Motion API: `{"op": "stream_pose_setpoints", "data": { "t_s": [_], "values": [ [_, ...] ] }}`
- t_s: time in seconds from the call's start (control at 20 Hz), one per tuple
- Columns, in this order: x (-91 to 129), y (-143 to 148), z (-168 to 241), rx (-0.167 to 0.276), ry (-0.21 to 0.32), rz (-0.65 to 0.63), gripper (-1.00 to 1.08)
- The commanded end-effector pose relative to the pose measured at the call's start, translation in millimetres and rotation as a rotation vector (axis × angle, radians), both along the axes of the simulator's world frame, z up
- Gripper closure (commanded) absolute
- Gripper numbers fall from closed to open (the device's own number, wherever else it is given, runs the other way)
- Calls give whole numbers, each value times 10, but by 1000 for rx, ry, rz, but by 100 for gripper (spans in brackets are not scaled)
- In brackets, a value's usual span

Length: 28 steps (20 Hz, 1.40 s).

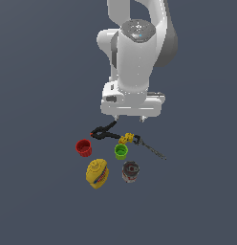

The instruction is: Pick up a designated object from a clutter of objects.

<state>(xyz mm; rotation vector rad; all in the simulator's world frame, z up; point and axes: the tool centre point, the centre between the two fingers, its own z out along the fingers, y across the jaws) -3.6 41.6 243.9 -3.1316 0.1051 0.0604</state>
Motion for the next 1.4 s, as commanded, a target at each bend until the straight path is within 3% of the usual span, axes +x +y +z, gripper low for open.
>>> {"op": "stream_pose_setpoints", "data": {
  "t_s": [0.0, 0.7, 1.35],
  "values": [
    [1, -13, -196, -1, -3, -55, -92],
    [-185, -123, -1361, -13, -26, -406, -92],
    [-319, -173, -1718, -19, -35, -525, -92]
  ]
}}
